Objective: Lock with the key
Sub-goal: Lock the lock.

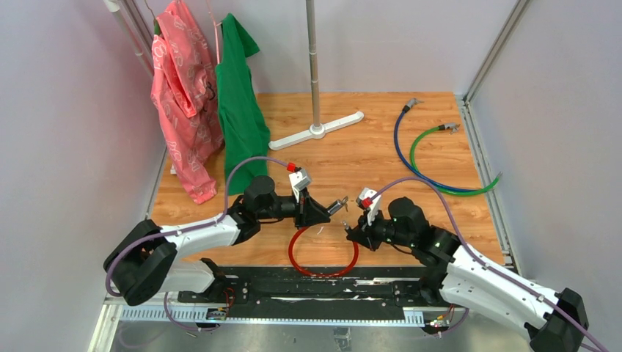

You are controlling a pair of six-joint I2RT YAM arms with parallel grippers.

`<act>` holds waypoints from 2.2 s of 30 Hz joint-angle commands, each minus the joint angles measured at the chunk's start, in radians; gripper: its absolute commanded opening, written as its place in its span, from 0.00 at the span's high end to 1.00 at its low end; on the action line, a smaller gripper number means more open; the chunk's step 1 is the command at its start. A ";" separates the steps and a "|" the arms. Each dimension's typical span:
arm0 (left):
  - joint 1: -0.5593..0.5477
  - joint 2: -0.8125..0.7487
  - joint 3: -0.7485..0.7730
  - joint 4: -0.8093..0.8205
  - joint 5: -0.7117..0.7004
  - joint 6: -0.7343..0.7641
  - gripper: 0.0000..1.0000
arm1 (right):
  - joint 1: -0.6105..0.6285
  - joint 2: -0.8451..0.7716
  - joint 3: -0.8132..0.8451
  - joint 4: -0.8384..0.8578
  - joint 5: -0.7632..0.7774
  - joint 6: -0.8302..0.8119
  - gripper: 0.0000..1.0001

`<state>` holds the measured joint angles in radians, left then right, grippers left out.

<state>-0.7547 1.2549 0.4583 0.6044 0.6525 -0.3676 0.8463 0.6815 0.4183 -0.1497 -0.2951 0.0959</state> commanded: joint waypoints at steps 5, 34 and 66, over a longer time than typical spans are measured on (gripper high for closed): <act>0.011 -0.023 0.020 0.020 0.081 -0.013 1.00 | 0.014 -0.040 0.006 -0.001 -0.124 -0.027 1.00; -0.003 -0.002 0.073 -0.077 0.155 0.184 1.00 | 0.060 -0.002 0.049 0.061 -0.042 -0.103 1.00; -0.141 -0.008 0.161 -0.459 0.056 0.854 1.00 | 0.061 -0.019 -0.052 0.224 0.162 0.119 1.00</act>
<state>-0.8417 1.2457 0.5884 0.2947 0.6952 0.2741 0.8978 0.6739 0.4049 -0.0578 -0.2176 0.1047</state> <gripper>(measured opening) 0.109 0.080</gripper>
